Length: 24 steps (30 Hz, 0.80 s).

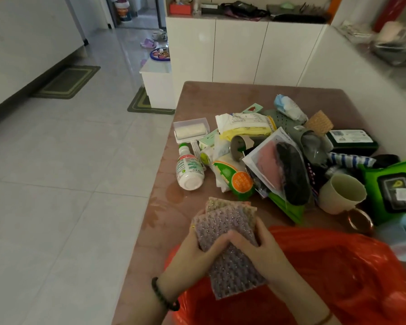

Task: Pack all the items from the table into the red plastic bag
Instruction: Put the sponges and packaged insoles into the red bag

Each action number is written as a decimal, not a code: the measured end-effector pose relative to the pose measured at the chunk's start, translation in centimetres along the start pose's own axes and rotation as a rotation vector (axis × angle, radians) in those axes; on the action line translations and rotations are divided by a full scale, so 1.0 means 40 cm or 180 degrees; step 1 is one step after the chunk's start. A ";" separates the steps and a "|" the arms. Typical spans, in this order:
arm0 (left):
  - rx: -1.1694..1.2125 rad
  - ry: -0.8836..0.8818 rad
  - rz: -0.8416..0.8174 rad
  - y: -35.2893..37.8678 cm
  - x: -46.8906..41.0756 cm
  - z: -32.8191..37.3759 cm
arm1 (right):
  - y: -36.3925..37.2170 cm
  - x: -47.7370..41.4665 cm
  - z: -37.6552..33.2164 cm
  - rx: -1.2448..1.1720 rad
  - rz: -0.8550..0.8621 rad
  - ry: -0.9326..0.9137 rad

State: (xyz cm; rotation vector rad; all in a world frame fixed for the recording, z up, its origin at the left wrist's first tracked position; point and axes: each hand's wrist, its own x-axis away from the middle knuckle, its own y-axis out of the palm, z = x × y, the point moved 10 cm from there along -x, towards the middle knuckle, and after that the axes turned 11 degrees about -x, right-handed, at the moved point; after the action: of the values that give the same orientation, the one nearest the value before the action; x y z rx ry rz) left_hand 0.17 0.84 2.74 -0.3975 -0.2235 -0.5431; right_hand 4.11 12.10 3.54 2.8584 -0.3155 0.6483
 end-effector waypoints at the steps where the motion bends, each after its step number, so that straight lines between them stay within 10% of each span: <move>1: -0.0077 0.0062 -0.0049 0.015 0.005 0.004 | -0.026 0.010 0.003 0.0068 0.0114 -0.0038; 8: -0.3607 0.0102 -0.0102 -0.003 -0.027 -0.123 | -0.254 0.075 0.116 -0.0678 0.0858 0.0412; 14: -0.2570 -0.0225 0.0523 -0.062 -0.073 -0.133 | -0.196 0.094 0.280 -0.0043 0.0382 0.0999; 19: -0.1956 -0.0277 0.0809 -0.069 -0.098 -0.085 | -0.075 -0.039 0.332 -0.0503 0.0640 0.0635; 24: -0.2084 -0.0307 0.0869 -0.086 -0.118 -0.074 | 0.012 -0.097 0.250 0.0728 0.0244 0.0113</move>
State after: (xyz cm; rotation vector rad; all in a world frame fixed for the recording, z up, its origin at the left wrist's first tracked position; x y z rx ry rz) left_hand -5.32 -0.95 -0.33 -1.0756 -0.0750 -0.3155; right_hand 4.59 9.94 -6.99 3.0592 -0.3690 0.7963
